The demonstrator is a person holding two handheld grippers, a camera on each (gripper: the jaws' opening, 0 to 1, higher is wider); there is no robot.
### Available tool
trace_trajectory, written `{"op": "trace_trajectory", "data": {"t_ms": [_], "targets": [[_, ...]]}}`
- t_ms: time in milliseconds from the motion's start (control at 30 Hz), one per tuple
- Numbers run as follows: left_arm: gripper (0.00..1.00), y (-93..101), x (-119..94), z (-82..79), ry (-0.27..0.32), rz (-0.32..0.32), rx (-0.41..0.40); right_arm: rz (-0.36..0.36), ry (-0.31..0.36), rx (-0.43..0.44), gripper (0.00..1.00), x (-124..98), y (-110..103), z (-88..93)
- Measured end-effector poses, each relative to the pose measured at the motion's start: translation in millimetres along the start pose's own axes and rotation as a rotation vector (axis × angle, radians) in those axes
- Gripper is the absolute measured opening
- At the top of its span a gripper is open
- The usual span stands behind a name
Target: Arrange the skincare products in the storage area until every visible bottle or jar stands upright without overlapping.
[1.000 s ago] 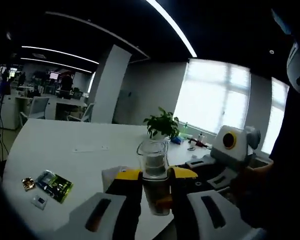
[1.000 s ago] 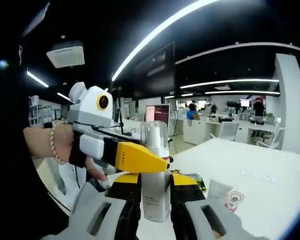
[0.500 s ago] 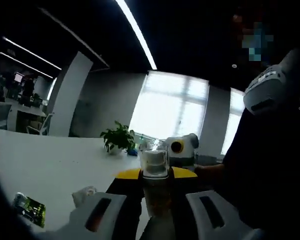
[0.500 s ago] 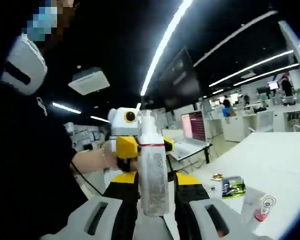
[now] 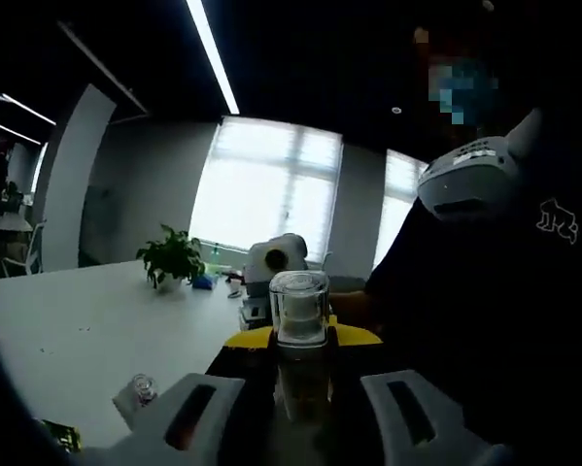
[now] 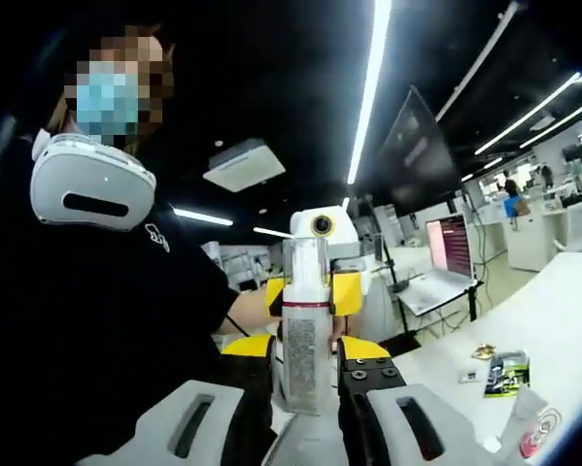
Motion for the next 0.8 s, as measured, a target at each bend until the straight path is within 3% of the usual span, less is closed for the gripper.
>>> {"op": "trace_trajectory", "data": {"t_ms": [100, 267, 333, 433, 467, 533, 600, 633, 667, 700, 767, 800], "targets": [[0.23, -4.8, 0.1, 0.5, 0.012, -0.021, -0.011, 0.028, -0.009, -0.019, 0.19, 0.5, 2.2, 1.5], [0.23, -10.2, -1.4, -0.4, 0.024, -0.038, -0.029, 0.075, -0.007, 0.002, 0.11, -1.2, 8.2, 1.3], [0.23, -12.6, -1.6, -0.6, 0.025, -0.061, -0.025, 0.136, -0.014, -0.058, 0.09, -2.3, 10.6, 0.6], [0.23, -24.2, -3.0, -0.6, 0.036, -0.209, -0.002, 0.301, 0.011, -0.1, 0.08, -9.3, 19.5, -1.6], [0.24, -29.2, -3.4, -0.9, 0.055, -0.29, -0.021, 0.354, 0.016, -0.103, 0.08, -11.9, 21.2, -2.7], [0.22, -31.3, -3.3, -0.6, 0.05, -0.368, -0.009, 0.484, 0.035, -0.157, 0.08, -14.9, 23.5, -7.2], [0.3, -36.4, -1.1, 3.9, 0.022, -0.498, -0.019, 0.578, 0.066, -0.178, 0.08, -12.9, 22.3, -10.4], [0.32, -37.2, 1.5, 2.0, 0.069, -0.524, -0.026, 0.626, 0.021, -0.211, 0.08, -10.7, 21.8, -8.1], [0.32, -36.3, 1.4, 3.6, 0.059, -0.523, -0.023, 0.67, 0.021, -0.247, 0.08, -6.1, 22.5, -8.1], [0.31, -37.6, 2.4, 2.9, 0.096, -0.551, -0.017, 0.671, 0.028, -0.267, 0.08, -2.0, 21.6, -7.7], [0.29, -38.2, 0.6, 3.2, 0.112, -0.564, -0.033, 0.697, 0.055, -0.258, 0.08, 2.7, 21.2, -4.8], [0.27, -38.7, -0.9, 2.8, 0.127, -0.578, -0.049, 0.729, 0.038, -0.311, 0.08, 3.1, 20.5, -5.7]]}}
Point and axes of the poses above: the point that each gripper's makers call its tool centre point, and the gripper's own axes: x roughly forward along the fingers, y roughly to its right, z roughly out of its underside, the point moved 10 cm from there along -x, roughly backward along the fingers
